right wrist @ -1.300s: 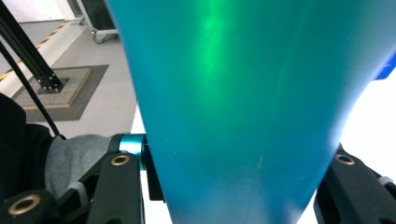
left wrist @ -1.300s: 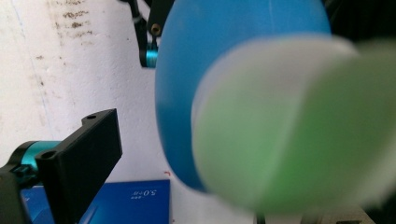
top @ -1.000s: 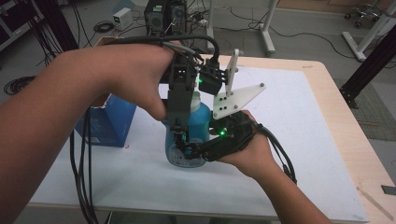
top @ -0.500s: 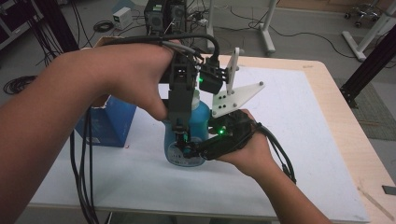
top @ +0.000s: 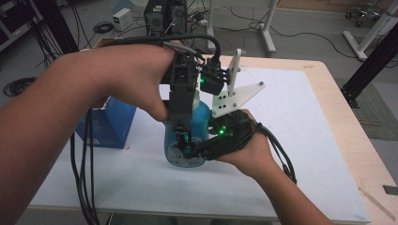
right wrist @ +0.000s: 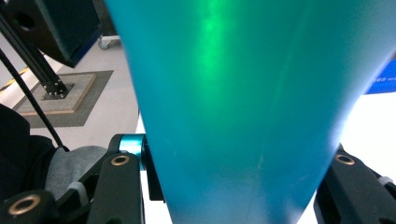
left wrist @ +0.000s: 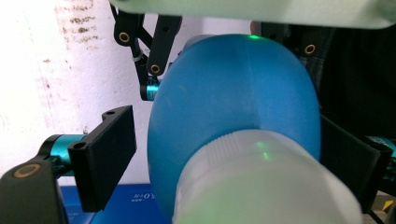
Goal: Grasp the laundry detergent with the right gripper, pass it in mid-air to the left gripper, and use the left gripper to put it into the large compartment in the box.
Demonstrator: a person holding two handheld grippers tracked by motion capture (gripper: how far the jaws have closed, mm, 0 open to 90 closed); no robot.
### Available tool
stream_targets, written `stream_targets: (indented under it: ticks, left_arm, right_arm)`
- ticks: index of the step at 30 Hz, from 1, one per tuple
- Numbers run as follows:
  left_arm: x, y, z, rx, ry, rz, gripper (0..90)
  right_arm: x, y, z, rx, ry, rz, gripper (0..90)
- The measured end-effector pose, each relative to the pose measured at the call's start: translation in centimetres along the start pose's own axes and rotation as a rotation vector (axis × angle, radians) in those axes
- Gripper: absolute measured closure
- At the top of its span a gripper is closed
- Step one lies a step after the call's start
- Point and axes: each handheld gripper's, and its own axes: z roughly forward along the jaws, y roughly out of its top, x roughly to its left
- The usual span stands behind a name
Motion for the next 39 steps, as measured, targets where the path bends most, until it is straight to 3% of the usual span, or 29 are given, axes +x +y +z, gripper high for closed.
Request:
stream_targets:
  ticks: [2,25,34,39]
  left_arm:
    - [-0.04,0.03,-0.02,0.007,-0.007,-0.001,18.7]
    - [-0.03,0.38,-0.05,0.023,0.008,0.002,27.2]
    - [-0.05,0.63,-0.03,0.017,0.009,0.009,37.7]
    - [-0.28,0.79,-0.2,0.03,0.028,0.024,38.6]
  right_arm:
    - [0.01,0.0,-0.03,-0.001,0.001,0.002,47.0]
    - [-0.11,-0.04,-0.15,0.0,0.0,0.007,47.0]
    - [-0.15,0.01,-0.24,-0.014,-0.001,0.009,47.0]
    - [-0.08,0.04,-0.35,-0.018,-0.003,0.012,47.0]
